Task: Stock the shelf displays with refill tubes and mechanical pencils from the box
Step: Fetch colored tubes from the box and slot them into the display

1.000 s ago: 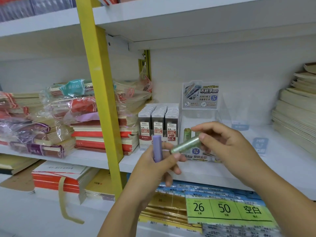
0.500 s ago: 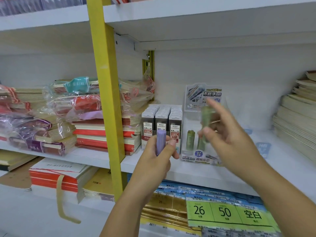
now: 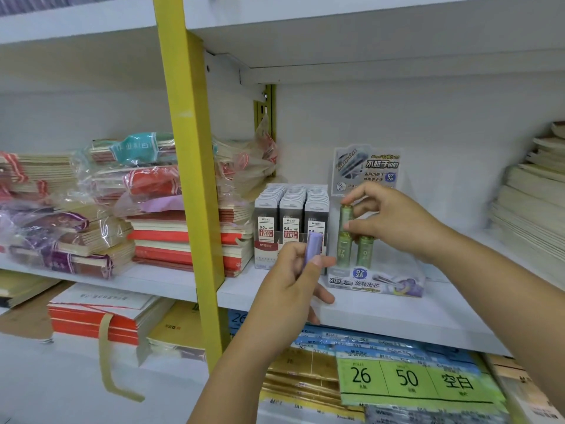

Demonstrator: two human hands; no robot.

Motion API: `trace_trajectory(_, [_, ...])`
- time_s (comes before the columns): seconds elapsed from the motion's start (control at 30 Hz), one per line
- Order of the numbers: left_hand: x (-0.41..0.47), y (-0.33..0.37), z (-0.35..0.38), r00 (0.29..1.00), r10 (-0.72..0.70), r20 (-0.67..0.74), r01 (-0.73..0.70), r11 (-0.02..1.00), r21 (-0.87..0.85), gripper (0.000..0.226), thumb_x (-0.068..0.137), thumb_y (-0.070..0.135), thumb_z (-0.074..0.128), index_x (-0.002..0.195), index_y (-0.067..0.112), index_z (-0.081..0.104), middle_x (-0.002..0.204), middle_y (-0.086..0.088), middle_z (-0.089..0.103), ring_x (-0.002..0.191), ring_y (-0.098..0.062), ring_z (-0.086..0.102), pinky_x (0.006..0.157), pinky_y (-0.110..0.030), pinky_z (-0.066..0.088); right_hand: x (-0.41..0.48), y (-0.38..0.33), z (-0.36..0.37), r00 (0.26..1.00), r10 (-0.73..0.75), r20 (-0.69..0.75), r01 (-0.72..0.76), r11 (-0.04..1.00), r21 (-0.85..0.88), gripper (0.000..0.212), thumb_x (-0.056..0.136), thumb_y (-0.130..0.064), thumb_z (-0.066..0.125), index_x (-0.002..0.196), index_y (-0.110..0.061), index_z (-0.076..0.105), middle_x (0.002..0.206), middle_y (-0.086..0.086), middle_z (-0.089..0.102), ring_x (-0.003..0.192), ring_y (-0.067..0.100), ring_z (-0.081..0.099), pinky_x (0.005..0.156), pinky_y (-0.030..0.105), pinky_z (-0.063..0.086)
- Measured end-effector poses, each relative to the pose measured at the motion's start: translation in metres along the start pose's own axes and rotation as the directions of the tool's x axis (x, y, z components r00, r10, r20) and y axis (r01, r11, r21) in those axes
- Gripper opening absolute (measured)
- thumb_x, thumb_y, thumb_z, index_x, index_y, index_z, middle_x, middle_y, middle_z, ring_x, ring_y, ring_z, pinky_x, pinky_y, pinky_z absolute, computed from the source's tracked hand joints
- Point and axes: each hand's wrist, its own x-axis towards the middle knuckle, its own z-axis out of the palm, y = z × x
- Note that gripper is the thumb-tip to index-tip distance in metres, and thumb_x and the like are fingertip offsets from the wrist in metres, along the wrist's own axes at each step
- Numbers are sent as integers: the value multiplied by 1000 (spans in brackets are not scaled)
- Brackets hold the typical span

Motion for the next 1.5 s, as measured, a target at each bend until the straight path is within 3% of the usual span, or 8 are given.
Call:
trace_trajectory(0.33, [0, 0, 0, 1000, -15, -21, 15, 999, 34, 14, 104, 37, 44, 110, 26, 51, 114, 22, 70, 72, -16, 70, 50, -24, 50, 4, -6, -2, 999, -50, 15, 50, 998, -46, 27, 73, -6, 81, 83, -25, 64, 91, 9, 70, 74, 16, 65, 77, 39, 55])
trace_trajectory(0.5, [1, -1, 0, 999, -25, -20, 26, 999, 30, 14, 104, 36, 44, 109, 25, 51, 114, 23, 70, 71, -15, 70, 48, -23, 49, 5, -2, -2, 998, 7, 63, -6, 1000, -13, 5, 86, -22, 70, 82, -20, 68, 87, 0, 73, 69, 8, 70, 56, 18, 53])
trace_trajectory(0.73, [1, -1, -1, 1000, -21, -23, 21, 1000, 21, 13, 103, 37, 48, 108, 27, 54, 112, 22, 70, 72, -13, 70, 50, -24, 50, 1, -2, 0, 990, 81, 117, -64, 988, -143, 21, 91, -37, 60, 85, -22, 73, 86, -4, 74, 78, 8, 67, 59, 12, 50])
trace_trajectory(0.83, [-1, 0, 1, 999, 4, -41, -5, 1000, -18, 11, 101, 34, 52, 108, 36, 61, 103, 18, 71, 72, -11, 69, 54, -23, 53, -15, -7, 1, 991, -98, -91, 78, 977, -197, 17, 93, -34, 57, 88, -34, 73, 86, -19, 71, 83, -3, 63, 70, 9, 46])
trace_trajectory(1.03, [0, 7, 6, 994, 98, -38, -99, 995, -17, 22, 98, 24, 61, 111, 40, 70, 66, 13, 58, 63, -6, 57, 56, -25, 54, -62, -13, 18, 973, -222, -70, 231, 958, 173, 21, 83, -26, 70, 96, -43, 72, 88, -13, 71, 77, 4, 64, 68, 15, 52])
trace_trajectory(1.27, [-3, 8, 3, 990, 53, -128, -93, 938, -335, 25, 87, -4, 67, 108, 10, 65, 97, -10, 75, 86, -24, 75, 64, -27, 60, -70, 2, 3, 990, -98, -104, 122, 958, 258, 20, 86, -21, 68, 88, -41, 69, 88, -4, 69, 81, 17, 67, 74, 30, 57])
trace_trajectory(1.4, [-2, 8, 7, 974, 83, -211, -148, 938, -313, 25, 86, 2, 68, 93, 25, 76, 97, -5, 77, 89, -21, 75, 70, -25, 60, -77, 1, -4, 990, -137, -36, 140, 984, 111, 18, 84, -22, 70, 81, -39, 67, 83, -12, 67, 73, 8, 65, 59, 17, 49])
trace_trajectory(1.5, [-2, 10, 12, 974, 132, -187, -177, 952, -249, 30, 88, 2, 67, 97, 30, 77, 95, 2, 76, 87, -16, 74, 71, -24, 60, -80, 0, -4, 982, -182, -51, 184, 982, 39, 10, 78, -27, 73, 79, -35, 68, 92, -17, 69, 85, 3, 64, 73, 21, 49])
